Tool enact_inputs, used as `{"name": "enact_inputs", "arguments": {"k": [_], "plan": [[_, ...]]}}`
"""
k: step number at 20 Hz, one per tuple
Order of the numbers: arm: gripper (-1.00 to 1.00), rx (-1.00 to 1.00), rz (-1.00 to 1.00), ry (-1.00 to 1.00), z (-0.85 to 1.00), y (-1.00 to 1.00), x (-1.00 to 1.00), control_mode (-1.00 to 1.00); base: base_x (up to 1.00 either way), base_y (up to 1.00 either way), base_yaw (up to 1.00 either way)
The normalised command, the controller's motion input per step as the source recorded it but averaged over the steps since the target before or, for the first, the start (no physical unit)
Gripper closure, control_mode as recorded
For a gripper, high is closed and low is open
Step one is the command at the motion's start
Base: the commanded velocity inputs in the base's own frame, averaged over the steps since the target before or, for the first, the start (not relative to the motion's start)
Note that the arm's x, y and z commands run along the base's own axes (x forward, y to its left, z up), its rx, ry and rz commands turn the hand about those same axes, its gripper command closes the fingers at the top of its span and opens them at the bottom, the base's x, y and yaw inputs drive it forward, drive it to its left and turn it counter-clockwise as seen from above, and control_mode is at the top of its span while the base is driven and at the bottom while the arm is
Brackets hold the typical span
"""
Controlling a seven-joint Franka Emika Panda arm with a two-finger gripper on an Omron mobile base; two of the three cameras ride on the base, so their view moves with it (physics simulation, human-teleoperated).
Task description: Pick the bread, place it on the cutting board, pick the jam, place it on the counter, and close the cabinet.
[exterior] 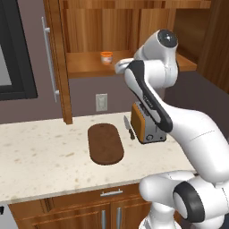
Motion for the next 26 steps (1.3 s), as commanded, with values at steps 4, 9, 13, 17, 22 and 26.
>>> {"name": "enact_inputs", "arguments": {"k": [4, 9, 13, 17, 22, 26], "plan": [[1.00, 0.00, 0.00, 0.26, 0.00, 0.00, -0.36, -1.00, 0.00, 0.00, 0.00], [1.00, 0.00, -0.01, 0.25, -0.10, 0.00, -0.17, -1.00, 0.00, 0.00, 0.00], [1.00, 0.00, 0.00, 0.17, -0.23, 0.00, -0.04, -1.00, 0.00, 0.00, 0.00], [1.00, 0.00, 0.00, 0.12, -0.36, 0.00, -0.11, -1.00, 0.00, 0.00, 0.00], [1.00, 0.00, 0.00, 0.04, -0.41, 0.00, -0.07, -1.00, 0.00, 0.00, 0.00], [1.00, 0.00, 0.00, 0.00, -0.43, 0.00, -0.06, -1.00, 0.00, 0.00, 0.00]]}}
